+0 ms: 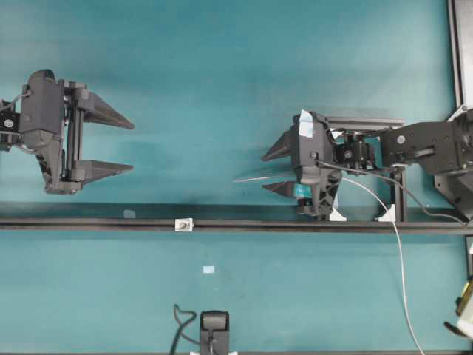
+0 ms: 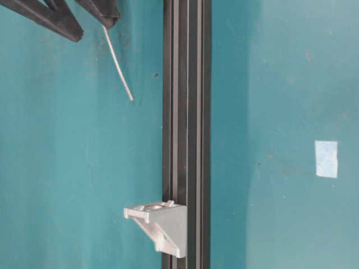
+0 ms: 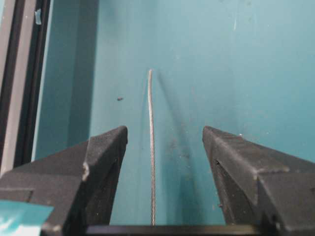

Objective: Insert the wire into the hole on the left side and pull it with the left arm.
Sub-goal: 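Close the right gripper on the white wire's free end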

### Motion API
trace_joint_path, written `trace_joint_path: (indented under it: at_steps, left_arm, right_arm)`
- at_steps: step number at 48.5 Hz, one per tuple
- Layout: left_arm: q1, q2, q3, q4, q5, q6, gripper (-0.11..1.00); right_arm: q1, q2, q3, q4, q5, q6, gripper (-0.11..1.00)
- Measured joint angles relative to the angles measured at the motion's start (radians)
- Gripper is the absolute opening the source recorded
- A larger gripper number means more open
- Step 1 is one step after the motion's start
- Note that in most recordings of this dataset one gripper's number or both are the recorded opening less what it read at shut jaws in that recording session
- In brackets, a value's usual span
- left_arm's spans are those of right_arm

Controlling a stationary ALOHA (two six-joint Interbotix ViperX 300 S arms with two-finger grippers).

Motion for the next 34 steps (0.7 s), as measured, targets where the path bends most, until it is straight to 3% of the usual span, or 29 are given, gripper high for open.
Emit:
trace_joint_path:
  at_steps: [28,34]
  left_arm:
    - [0.0,-0.002,-0.002,-0.002,0.0,0.0,0.81]
    - [0.002,0.0,-0.002,0.0,0.0,0.0,0.81]
  right_arm:
    - [0.0,0.031,-0.012,-0.002,0.0,0.0,0.7]
    - [0.002,0.031,-0.012,0.0,0.0,0.0,0.65]
